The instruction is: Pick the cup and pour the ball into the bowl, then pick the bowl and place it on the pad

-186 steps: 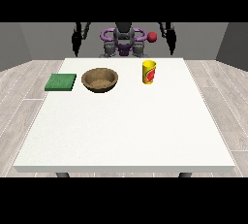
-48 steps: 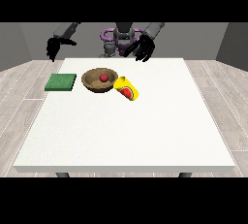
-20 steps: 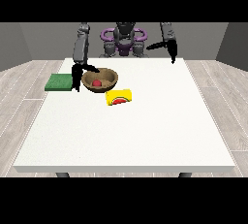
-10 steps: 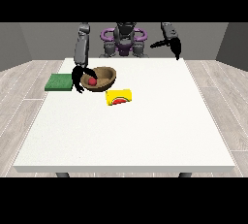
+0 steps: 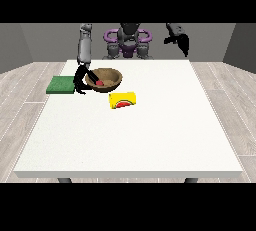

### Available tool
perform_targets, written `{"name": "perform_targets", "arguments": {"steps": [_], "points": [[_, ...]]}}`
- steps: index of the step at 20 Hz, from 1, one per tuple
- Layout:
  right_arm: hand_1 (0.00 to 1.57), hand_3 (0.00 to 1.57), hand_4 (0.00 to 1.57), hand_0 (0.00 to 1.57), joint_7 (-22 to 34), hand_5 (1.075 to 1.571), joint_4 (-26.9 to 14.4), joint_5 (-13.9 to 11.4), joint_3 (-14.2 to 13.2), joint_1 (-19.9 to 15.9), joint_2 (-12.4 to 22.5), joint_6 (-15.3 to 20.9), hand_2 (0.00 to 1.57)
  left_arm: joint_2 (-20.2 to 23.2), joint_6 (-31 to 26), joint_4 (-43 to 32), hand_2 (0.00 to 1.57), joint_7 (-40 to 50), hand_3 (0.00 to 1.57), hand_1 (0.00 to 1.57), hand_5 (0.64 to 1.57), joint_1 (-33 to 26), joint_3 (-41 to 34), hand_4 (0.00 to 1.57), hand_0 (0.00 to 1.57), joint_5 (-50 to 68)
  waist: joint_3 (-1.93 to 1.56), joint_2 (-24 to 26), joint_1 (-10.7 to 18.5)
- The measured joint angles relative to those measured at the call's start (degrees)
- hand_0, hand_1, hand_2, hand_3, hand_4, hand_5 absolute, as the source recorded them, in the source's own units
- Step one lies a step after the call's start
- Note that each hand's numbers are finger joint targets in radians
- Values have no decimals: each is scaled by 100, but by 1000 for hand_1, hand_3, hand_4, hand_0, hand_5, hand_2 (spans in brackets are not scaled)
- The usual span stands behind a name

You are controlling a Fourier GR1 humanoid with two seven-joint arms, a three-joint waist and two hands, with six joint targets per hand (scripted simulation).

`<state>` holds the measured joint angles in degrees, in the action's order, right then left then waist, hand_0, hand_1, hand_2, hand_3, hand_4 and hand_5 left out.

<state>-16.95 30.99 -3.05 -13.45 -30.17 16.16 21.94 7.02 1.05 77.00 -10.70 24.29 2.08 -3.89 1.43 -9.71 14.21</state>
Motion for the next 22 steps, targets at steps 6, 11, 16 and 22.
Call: {"name": "perform_targets", "arguments": {"steps": [6,11,16,22], "points": [[1571,874,798,1571,1751,1564,115,-405,550,-351,-13,-13,1571,139,-30,-782,0,-257,0,0,1407,-487,-431,1003,0,175,-102,912,-681],[1571,771,794,1571,2695,1570,418,-454,708,-602,179,-414,1571,236,2,-1077,0,-301,0,0,1410,-755,-675,999,0,248,-128,1357,-1112],[1571,217,878,1571,2605,1570,577,-240,435,-392,722,-920,1571,293,-13,-943,0,-382,0,0,1430,-821,-755,1029,0,274,-138,1147,-1189],[1571,0,888,1571,2282,1571,682,-113,174,-262,1125,-1233,1571,550,-305,-960,0,-618,0,0,1510,-675,-1070,1289,0,538,-142,699,-1155]]}}
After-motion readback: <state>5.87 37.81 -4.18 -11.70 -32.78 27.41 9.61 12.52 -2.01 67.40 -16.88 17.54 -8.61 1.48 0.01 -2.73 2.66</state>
